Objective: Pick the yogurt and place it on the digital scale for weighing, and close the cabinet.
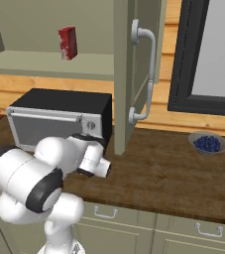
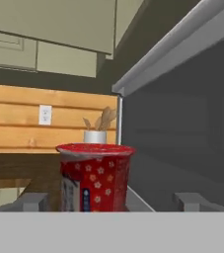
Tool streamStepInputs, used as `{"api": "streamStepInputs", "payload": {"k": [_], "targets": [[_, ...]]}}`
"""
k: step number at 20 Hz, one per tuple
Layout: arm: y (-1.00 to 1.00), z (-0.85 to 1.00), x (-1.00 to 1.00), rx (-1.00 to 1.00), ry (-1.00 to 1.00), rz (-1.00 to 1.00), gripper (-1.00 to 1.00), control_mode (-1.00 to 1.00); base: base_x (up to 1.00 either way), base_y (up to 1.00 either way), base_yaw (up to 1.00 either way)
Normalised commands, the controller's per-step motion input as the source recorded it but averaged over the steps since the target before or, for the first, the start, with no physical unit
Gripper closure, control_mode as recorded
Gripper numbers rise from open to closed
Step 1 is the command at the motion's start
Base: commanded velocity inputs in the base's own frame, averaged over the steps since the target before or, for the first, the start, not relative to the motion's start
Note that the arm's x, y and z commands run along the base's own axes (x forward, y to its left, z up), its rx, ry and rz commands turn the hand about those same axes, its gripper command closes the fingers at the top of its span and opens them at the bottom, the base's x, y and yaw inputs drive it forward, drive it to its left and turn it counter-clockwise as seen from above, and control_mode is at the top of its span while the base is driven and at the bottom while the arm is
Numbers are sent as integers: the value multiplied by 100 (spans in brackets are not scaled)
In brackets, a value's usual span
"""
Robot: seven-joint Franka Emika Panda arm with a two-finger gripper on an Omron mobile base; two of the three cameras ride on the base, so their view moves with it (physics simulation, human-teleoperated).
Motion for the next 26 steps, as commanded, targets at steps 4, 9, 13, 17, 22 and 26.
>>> {"api": "streamStepInputs", "payload": {"k": [4, 9, 13, 17, 22, 26], "targets": [[-25, 45, -53, 0, -4, -10, -100, -100, 0, 0, 0], [-3, 84, -64, 0, -9, -12, -100, -100, 0, 0, 0], [1, 99, -59, -5, -2, -14, -100, -100, 0, 0, 0], [38, 97, -48, -23, 5, -16, -100, -100, 0, 0, 0], [35, 100, -49, -26, -2, -16, -100, -100, 0, 0, 0], [8, 98, -79, -32, -19, -6, -100, -100, 0, 0, 0]]}}
